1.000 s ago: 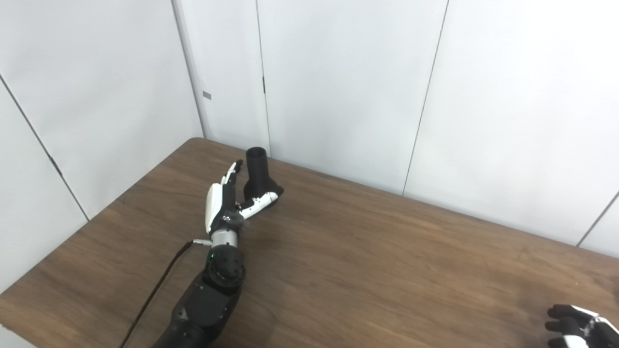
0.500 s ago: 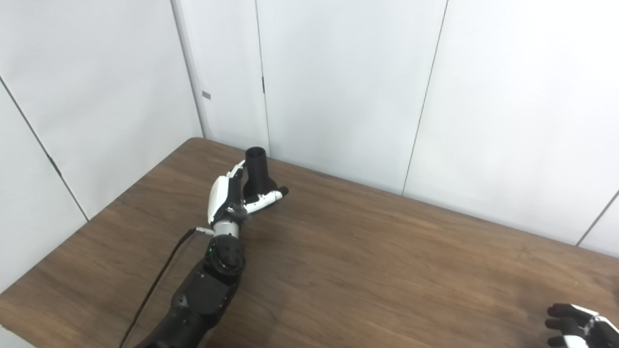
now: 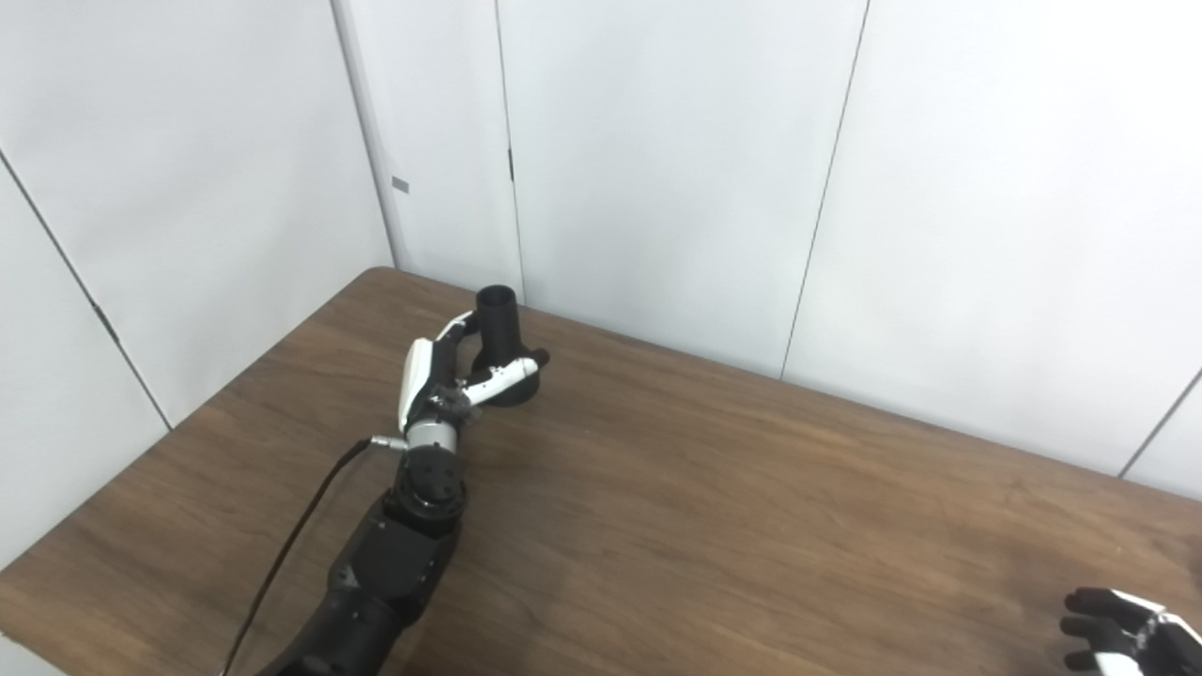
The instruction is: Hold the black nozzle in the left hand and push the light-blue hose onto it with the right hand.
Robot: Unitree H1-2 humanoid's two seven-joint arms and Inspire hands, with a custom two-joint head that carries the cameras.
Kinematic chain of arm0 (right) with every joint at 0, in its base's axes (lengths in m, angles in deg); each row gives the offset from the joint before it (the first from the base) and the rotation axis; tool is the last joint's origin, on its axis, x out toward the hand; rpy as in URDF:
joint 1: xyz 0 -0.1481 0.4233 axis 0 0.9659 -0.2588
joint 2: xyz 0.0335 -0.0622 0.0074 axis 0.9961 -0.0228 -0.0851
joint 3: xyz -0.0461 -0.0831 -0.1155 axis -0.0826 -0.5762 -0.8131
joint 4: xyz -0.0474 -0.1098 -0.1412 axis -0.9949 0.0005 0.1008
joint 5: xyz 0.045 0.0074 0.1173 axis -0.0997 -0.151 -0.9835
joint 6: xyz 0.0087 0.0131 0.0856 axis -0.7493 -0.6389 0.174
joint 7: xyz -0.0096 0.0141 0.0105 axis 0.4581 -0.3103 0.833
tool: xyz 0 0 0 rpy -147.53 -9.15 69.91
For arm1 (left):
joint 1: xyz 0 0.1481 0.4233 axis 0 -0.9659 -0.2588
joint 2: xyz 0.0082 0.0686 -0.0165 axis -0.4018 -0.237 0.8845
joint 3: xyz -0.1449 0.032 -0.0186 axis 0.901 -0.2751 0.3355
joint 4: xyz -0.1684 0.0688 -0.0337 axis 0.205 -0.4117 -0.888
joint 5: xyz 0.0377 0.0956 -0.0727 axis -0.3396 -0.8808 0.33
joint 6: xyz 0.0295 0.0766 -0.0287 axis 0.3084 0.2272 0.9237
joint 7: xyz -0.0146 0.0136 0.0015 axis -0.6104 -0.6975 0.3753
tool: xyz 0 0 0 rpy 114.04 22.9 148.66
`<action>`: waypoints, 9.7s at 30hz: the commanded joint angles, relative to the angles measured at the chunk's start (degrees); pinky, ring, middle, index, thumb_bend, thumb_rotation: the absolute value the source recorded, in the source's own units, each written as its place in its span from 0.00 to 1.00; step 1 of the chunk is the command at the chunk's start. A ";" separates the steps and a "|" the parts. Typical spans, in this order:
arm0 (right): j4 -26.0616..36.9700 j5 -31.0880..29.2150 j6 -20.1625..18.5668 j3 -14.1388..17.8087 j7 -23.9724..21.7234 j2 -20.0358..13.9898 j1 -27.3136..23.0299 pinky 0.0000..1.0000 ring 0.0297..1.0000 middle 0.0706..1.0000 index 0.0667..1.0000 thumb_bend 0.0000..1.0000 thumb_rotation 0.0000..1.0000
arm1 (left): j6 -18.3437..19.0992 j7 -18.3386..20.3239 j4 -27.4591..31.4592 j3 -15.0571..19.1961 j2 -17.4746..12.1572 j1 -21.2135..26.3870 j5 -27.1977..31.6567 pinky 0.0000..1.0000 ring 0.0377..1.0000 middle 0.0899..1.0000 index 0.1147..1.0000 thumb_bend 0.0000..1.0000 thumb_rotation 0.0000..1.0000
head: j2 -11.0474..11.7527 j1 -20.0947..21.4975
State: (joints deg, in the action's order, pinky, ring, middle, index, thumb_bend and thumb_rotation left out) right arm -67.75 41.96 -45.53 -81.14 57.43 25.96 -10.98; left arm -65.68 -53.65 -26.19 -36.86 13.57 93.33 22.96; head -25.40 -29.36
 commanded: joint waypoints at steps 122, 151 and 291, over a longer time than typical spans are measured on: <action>7.72 3.26 -5.06 -0.15 0.83 0.93 0.94 0.46 0.60 0.62 0.58 0.45 0.64 | 7.54 14.55 5.73 -16.62 -13.56 4.14 -15.80 0.99 0.91 0.81 0.79 1.00 0.43 | -0.48 2.79; 10.26 4.22 -7.92 -0.85 0.94 1.69 1.43 0.47 0.62 0.63 0.59 0.37 0.61 | 4.73 16.29 -1.57 -20.23 -14.42 7.81 -18.67 1.00 0.93 0.84 0.77 1.00 0.39 | -0.46 3.90; 30.11 16.83 -11.97 10.19 11.01 -3.81 1.19 0.57 0.64 0.64 0.62 0.28 0.30 | -24.33 9.99 5.28 -37.81 -7.90 -3.29 -35.73 0.87 0.49 0.42 0.43 0.52 0.00 | -7.83 31.05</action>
State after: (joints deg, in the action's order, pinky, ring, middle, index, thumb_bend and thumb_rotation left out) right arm -38.30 55.97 -61.59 -71.32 66.71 23.77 -8.83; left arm -88.38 -44.85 -20.42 -72.84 4.40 89.93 -12.00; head -33.22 1.67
